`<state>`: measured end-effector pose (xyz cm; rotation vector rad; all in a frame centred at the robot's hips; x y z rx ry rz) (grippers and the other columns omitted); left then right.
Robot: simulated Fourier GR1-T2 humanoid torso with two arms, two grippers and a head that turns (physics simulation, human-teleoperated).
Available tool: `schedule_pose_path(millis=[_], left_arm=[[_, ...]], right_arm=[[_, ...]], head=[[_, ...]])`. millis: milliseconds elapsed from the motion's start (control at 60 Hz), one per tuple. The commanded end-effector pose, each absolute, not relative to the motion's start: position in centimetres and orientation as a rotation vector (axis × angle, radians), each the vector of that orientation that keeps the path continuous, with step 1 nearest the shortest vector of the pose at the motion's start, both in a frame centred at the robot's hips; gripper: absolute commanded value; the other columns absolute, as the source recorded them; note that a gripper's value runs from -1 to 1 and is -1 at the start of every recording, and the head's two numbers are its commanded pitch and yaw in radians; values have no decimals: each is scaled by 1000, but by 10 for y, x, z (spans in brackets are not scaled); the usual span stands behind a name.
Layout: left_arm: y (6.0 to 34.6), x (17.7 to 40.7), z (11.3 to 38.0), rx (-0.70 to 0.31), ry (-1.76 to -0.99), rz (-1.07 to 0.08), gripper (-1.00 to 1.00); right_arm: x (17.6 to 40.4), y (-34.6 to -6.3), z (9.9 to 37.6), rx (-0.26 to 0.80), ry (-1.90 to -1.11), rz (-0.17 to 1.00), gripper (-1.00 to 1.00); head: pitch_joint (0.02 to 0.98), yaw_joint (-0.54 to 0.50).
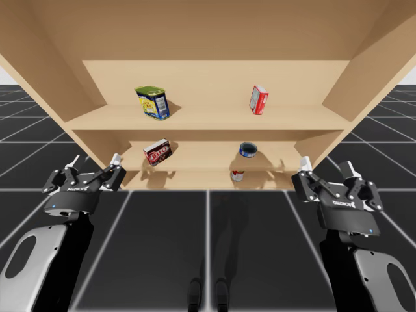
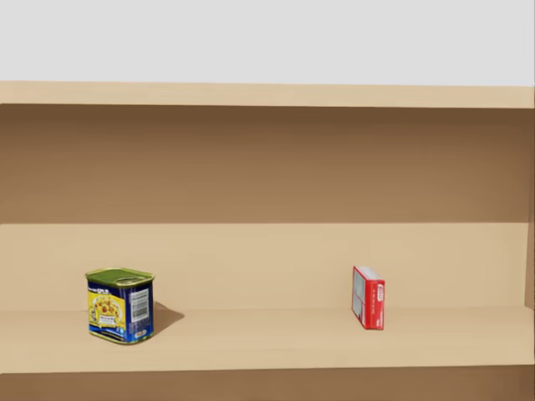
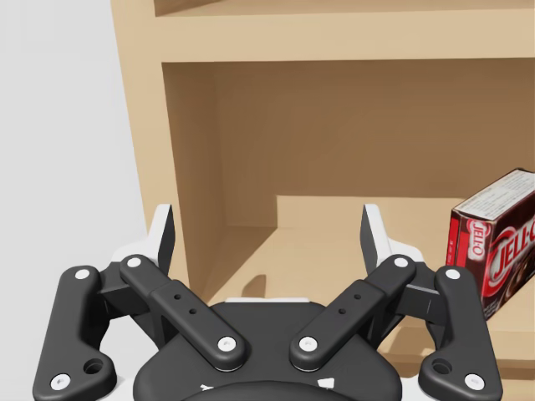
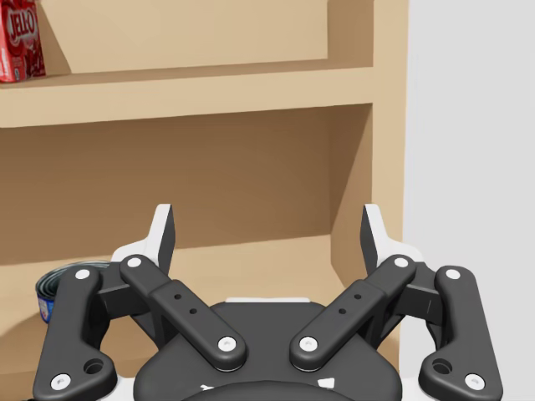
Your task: Retrieve the soup can from the shelves.
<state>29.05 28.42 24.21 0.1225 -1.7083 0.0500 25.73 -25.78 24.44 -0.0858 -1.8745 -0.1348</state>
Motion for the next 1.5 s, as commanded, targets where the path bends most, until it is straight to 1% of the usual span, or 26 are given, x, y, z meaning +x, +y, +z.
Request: schedule_pose_path(millis=[17,83,167,200,333,350,400,417,467,483,583,667,717,733,900,1050,1267,1400,1417,1467,1500], left_arm=[[284,291,242,120,-1708,50,-1000],[284,291,242,118,-1707,49,-1000],[283,291,242,117,-1707,49,-1000],[283,291,242,116,-1707,49,-1000],[283,291,242,116,-1703,44,-1000],[282,291,242,117,-1703,41,-1000],[282,291,242,118,-1700,39,-1000],[282,291,242,120,-1695,38,-1000],[282,291,242,121,-1693,36,-1000],[281,291,242,122,-1692,34,-1000],[281,291,242,122,-1688,28,-1000],[280,290,242,121,-1688,21,-1000],[280,290,242,120,-1688,18,-1000],[280,291,242,119,-1688,17,-1000],[278,291,241,116,-1687,5,-1000],[276,291,241,112,-1687,-3,-1000],[275,290,241,106,-1688,-5,-1000],[275,290,241,100,-1685,1,-1000],[274,290,240,99,-1683,1,-1000],[274,289,240,97,-1683,0,-1000],[274,289,240,97,-1683,-1,-1000]], right_arm=[[254,-257,246,-115,-1874,-142,-1000],[255,-257,247,-102,-1888,-125,-1000],[257,-258,244,-92,-1863,-119,-1000],[258,-258,244,-90,-1854,-127,-1000],[258,-258,244,-100,-1859,-115,-1000],[258,-257,244,-102,-1857,-112,-1000],[259,-257,243,-102,-1854,-112,-1000],[259,-257,243,-100,-1849,-109,-1000],[259,-257,242,-101,-1847,-105,-1000],[259,-256,242,-102,-1843,-102,-1000],[260,-255,241,-108,-1838,-96,-1000],[260,-255,241,-113,-1835,-93,-1000],[261,-254,241,-112,-1834,-91,-1000],[260,-254,241,-113,-1833,-90,-1000],[260,-253,240,-118,-1830,-85,-1000],[260,-253,240,-118,-1830,-82,-1000],[259,-252,243,-98,-1824,-79,-1000],[250,-251,251,-96,-1827,-78,-1000],[247,-249,253,-75,-1821,-73,-1000],[244,-246,254,-62,-1814,-60,-1000],[240,-245,256,-16,-1791,-50,-1000]], head=[[74,-38],[87,-37],[121,-36],[149,-36],[242,-28],[273,-26],[301,-25],[328,-26],[346,-27],[384,-29],[459,-38],[532,-63],[558,-77],[581,-92],[679,-176],[718,-227],[717,-226],[703,-222],[701,-221],[699,-220],[698,-218]])
